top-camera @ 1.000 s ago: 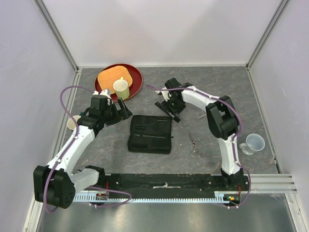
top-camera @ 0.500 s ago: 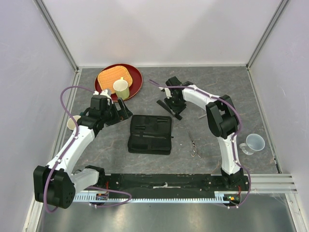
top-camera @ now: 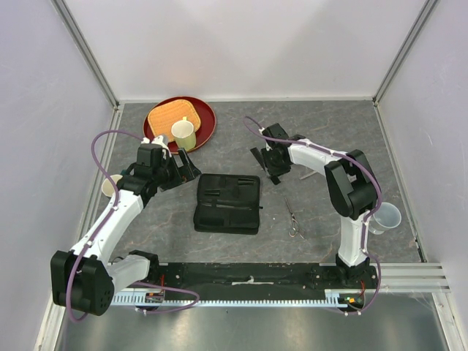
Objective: Sort the hair-cutting tools
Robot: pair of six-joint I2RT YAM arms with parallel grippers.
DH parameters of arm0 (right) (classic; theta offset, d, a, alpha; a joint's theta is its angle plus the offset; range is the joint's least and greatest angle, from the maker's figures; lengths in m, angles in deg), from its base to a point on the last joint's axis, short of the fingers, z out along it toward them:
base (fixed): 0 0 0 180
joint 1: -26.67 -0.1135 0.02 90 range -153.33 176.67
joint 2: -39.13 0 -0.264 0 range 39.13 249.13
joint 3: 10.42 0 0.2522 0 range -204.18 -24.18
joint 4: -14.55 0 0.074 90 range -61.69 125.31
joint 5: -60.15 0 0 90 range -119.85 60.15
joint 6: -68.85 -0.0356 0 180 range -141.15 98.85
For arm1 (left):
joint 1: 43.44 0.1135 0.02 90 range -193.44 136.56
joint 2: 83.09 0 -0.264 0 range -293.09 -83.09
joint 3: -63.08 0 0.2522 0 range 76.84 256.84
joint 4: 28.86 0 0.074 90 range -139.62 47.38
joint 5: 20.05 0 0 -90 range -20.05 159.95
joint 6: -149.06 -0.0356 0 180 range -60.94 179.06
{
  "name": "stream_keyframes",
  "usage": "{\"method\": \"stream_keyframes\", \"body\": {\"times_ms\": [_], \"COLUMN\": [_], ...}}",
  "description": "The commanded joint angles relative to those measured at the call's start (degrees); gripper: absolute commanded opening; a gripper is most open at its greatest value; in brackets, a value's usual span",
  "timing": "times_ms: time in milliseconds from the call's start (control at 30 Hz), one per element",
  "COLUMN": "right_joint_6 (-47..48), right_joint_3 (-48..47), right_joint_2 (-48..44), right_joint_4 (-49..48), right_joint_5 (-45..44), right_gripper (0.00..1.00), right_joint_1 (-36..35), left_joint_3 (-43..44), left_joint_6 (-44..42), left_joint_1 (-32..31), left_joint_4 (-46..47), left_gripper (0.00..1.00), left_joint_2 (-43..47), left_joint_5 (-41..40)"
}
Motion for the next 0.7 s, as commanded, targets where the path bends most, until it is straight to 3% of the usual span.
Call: {"method": "stream_keyframes", "body": {"times_ms": [0, 467, 600, 667], "right_joint_6": [-2.83, 4.56, 5.35, 5.61], "right_joint_3": [1.29, -7.42, -8.12, -8.82], "right_joint_2": [1.81, 8.3, 9.71, 10.85], "right_joint_4": [5.12, 14.17, 14.88, 15.67], "right_joint_5": [-0.6, 2.38, 2.74, 2.91], "right_gripper": [0.48, 0.54, 0.52, 0.47], "right_joint_1": [0.63, 0.63, 0.63, 0.54], "left_joint_3": [0.67, -0.3, -0.3, -0.3], "left_joint_6": [-1.36, -1.27, -1.18, -1.18], "left_joint_1": [0.32, 0.23, 0.23, 0.23], "left_joint_4": [1.11, 1.38, 1.64, 1.47], "left_gripper": [0.98, 0.98, 0.98, 0.98], "left_joint_2": [-0.17, 0.62, 0.44, 0.62], "left_joint_5": [1.1, 1.01, 1.36, 1.36]}}
